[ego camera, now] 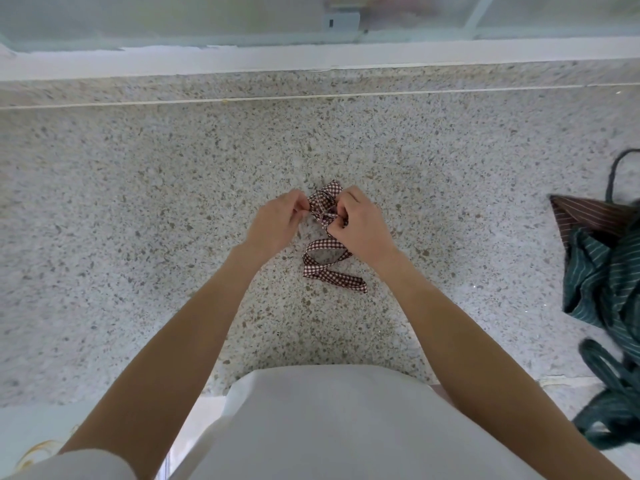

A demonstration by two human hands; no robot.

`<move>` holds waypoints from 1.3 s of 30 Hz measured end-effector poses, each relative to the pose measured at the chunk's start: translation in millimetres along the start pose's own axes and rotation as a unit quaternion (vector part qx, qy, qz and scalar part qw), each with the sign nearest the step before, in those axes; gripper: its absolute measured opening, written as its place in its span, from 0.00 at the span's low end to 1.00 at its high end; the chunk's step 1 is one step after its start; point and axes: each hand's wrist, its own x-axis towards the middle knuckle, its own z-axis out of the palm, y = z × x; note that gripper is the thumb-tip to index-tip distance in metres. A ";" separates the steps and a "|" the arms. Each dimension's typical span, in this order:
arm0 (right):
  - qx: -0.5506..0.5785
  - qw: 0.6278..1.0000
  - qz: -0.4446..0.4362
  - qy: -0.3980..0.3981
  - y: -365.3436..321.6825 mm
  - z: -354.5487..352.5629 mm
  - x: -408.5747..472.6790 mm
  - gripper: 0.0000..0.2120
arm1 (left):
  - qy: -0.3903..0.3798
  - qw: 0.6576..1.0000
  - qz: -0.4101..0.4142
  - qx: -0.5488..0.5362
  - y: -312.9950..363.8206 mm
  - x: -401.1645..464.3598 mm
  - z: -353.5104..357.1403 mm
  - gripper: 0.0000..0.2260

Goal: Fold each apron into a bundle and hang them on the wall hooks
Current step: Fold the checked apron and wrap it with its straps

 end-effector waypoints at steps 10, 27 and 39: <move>-0.031 0.997 0.025 -0.070 -4.3 -6.3 4.4 0.10 | 0.002 0.996 -0.013 0.087 -7.7 -3.1 11.3 0.05; -0.008 0.997 -0.050 -0.050 9.3 -18.9 -104.1 0.10 | 0.030 0.991 0.127 0.018 27.5 -79.2 37.6 0.10; 0.151 0.976 0.155 0.006 -5.9 -61.1 -141.1 0.08 | -0.109 0.971 0.108 0.181 43.3 -100.5 54.9 0.17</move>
